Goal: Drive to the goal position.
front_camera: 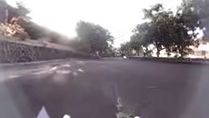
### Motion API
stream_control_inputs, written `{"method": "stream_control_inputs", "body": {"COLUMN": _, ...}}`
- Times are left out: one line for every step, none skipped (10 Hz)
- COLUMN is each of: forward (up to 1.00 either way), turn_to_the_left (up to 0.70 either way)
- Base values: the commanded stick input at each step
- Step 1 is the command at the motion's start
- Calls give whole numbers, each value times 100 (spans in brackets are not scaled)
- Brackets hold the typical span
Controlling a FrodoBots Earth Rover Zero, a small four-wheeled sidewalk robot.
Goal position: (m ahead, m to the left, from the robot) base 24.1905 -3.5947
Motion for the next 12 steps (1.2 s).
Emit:
{"method": "stream_control_inputs", "body": {"forward": 67, "turn_to_the_left": 2}}
{"method": "stream_control_inputs", "body": {"forward": 67, "turn_to_the_left": 2}}
{"method": "stream_control_inputs", "body": {"forward": 67, "turn_to_the_left": 2}}
{"method": "stream_control_inputs", "body": {"forward": 67, "turn_to_the_left": 2}}
{"method": "stream_control_inputs", "body": {"forward": 67, "turn_to_the_left": 2}}
{"method": "stream_control_inputs", "body": {"forward": 67, "turn_to_the_left": 2}}
{"method": "stream_control_inputs", "body": {"forward": 67, "turn_to_the_left": 2}}
{"method": "stream_control_inputs", "body": {"forward": 67, "turn_to_the_left": 2}}
{"method": "stream_control_inputs", "body": {"forward": 67, "turn_to_the_left": 2}}
{"method": "stream_control_inputs", "body": {"forward": 67, "turn_to_the_left": 2}}
{"method": "stream_control_inputs", "body": {"forward": 67, "turn_to_the_left": 2}}
{"method": "stream_control_inputs", "body": {"forward": 67, "turn_to_the_left": 2}}
